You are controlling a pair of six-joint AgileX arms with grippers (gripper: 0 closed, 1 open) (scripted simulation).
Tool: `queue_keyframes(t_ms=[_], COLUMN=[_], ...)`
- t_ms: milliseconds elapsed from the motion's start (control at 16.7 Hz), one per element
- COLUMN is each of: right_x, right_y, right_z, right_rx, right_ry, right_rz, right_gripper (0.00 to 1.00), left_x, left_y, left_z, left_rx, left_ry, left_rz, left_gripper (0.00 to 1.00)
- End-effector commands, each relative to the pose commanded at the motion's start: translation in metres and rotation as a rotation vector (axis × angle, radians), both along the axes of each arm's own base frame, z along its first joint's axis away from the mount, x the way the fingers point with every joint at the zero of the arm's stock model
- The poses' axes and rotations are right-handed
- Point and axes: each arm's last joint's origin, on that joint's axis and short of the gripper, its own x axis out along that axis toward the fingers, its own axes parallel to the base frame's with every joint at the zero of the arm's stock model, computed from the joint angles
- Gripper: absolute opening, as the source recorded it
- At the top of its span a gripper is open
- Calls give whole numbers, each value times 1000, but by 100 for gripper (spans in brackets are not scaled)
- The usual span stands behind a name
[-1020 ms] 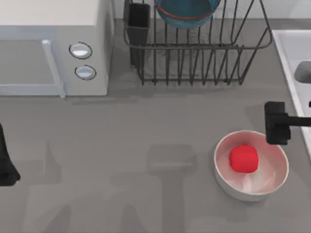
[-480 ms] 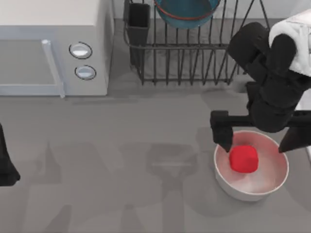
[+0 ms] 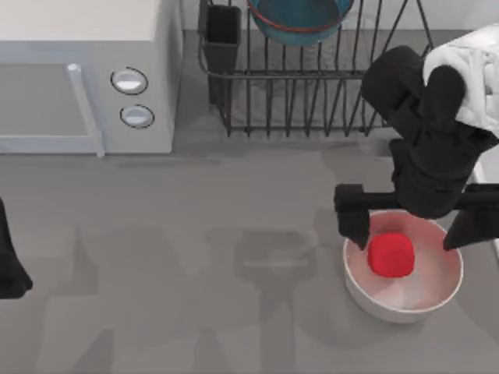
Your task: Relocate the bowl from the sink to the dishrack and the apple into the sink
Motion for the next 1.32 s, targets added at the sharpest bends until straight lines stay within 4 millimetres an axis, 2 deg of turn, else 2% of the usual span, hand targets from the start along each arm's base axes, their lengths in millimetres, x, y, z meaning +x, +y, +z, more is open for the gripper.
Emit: queue_keyframes(t_ms=[360, 480, 780, 1320], right_x=[3, 0, -1, -1], right_y=[3, 2, 1, 1], right_z=[-69, -86, -91, -91], right_rx=[12, 7, 4, 4], right_ry=[-21, -12, -7, -7], right_rz=[5, 4, 4, 4], right_gripper=[100, 100, 100, 32], left_x=[0, 0, 0, 0], left_y=[0, 0, 0, 0], left_z=[0, 0, 0, 0], left_rx=[0, 0, 0, 0], left_ry=[0, 0, 0, 0], left_rz=[0, 0, 0, 0], left_gripper=[100, 100, 100, 100])
